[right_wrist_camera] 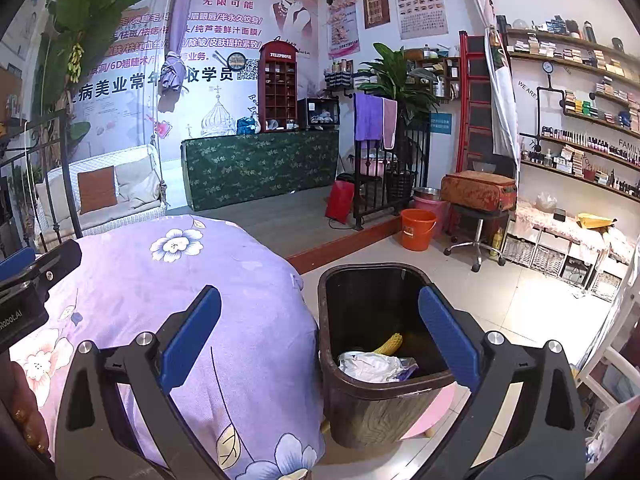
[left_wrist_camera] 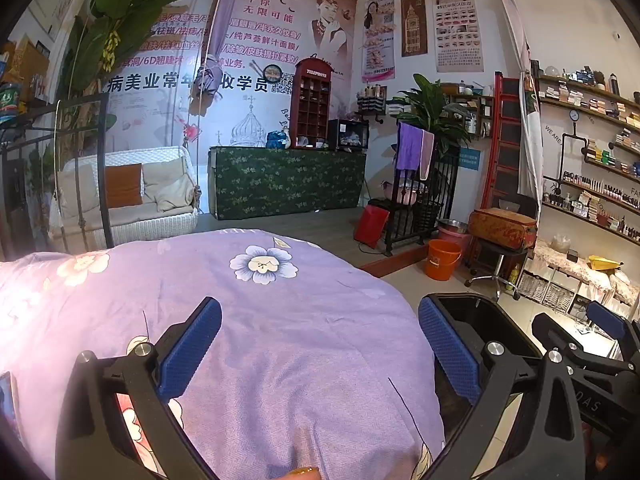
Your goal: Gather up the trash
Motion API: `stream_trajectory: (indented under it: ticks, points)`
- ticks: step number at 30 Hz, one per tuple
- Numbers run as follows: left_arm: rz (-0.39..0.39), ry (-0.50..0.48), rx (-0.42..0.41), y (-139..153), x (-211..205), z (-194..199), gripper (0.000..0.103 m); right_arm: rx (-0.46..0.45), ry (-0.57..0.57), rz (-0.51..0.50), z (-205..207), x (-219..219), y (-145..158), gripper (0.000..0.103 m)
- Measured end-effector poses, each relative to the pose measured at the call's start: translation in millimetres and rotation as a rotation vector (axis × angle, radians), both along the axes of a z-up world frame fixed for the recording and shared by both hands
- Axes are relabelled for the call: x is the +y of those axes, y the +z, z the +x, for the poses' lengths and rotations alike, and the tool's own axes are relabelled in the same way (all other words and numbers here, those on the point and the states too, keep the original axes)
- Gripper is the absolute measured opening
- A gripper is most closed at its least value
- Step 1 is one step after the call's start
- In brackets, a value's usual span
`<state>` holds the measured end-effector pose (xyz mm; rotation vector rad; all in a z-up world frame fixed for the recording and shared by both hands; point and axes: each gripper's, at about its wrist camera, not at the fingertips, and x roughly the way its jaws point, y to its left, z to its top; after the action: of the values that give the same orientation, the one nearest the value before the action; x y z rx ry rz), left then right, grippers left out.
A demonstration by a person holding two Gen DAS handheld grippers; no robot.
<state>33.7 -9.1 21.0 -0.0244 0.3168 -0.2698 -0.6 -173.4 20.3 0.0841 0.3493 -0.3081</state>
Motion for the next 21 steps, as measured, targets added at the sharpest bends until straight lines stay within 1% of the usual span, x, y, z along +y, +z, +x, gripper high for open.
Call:
stream_trajectory:
  ticks: [21]
  points:
    - [0.001, 0.002, 0.005, 0.5, 3.8, 0.9, 0.097, 0.005, 0.004, 0.005, 2.2, 1.1, -3.1, 0.098]
